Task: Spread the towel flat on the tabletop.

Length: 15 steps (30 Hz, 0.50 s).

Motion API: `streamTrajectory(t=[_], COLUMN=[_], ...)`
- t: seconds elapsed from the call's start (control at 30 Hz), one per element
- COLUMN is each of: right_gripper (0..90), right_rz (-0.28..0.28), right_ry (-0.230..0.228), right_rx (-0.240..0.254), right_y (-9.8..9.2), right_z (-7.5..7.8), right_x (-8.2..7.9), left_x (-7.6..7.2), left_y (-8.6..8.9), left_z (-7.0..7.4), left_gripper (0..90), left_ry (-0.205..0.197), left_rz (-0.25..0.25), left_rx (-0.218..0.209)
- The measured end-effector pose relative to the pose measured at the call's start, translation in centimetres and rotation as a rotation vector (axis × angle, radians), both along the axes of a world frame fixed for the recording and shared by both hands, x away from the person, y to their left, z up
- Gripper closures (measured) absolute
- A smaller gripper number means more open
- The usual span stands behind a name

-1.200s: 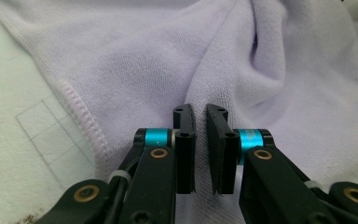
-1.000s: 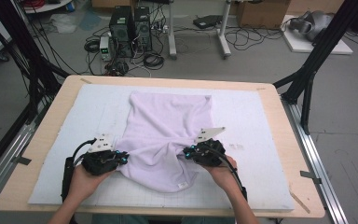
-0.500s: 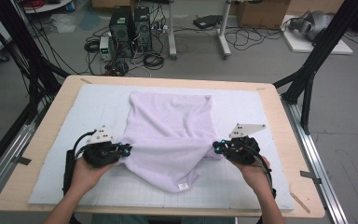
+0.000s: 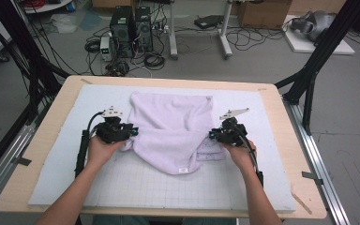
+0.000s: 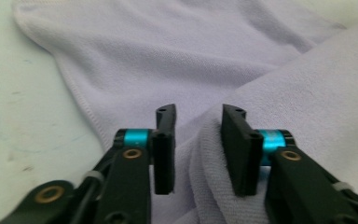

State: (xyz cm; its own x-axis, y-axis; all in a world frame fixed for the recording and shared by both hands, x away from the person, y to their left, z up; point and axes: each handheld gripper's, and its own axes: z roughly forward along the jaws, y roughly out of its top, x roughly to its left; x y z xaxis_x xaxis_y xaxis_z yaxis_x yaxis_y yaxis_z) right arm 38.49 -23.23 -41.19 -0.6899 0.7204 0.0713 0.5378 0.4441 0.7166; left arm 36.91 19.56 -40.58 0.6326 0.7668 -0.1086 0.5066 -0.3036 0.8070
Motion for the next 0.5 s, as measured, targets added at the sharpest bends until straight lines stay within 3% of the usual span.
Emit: streamTrajectory(t=[0.17, 0.27, 0.37, 0.5], right_gripper=[72.3, 70.4, 69.6, 66.4], right_rz=[0.084, 0.163, 0.223, 0.290], right_ry=[-0.105, -0.130, -0.110, -0.060], right_rx=[0.028, 0.000, -0.003, -0.031], right_y=[0.2, 1.3, 2.5, 4.4], right_z=[2.4, 2.8, 1.8, -0.4], right_x=[-3.6, -5.7, -6.9, -7.1], left_x=[-3.0, -4.7, -5.3, -4.7], left_y=[1.8, 1.8, 0.8, -0.6], left_z=[2.0, 2.0, 0.7, -1.2], left_gripper=[62.3, 62.9, 64.5, 64.6], left_ry=[-0.057, -0.072, -0.045, -0.009], left_rz=[-0.037, -0.083, -0.131, -0.163], left_rx=[0.007, 0.016, 0.059, 0.090])
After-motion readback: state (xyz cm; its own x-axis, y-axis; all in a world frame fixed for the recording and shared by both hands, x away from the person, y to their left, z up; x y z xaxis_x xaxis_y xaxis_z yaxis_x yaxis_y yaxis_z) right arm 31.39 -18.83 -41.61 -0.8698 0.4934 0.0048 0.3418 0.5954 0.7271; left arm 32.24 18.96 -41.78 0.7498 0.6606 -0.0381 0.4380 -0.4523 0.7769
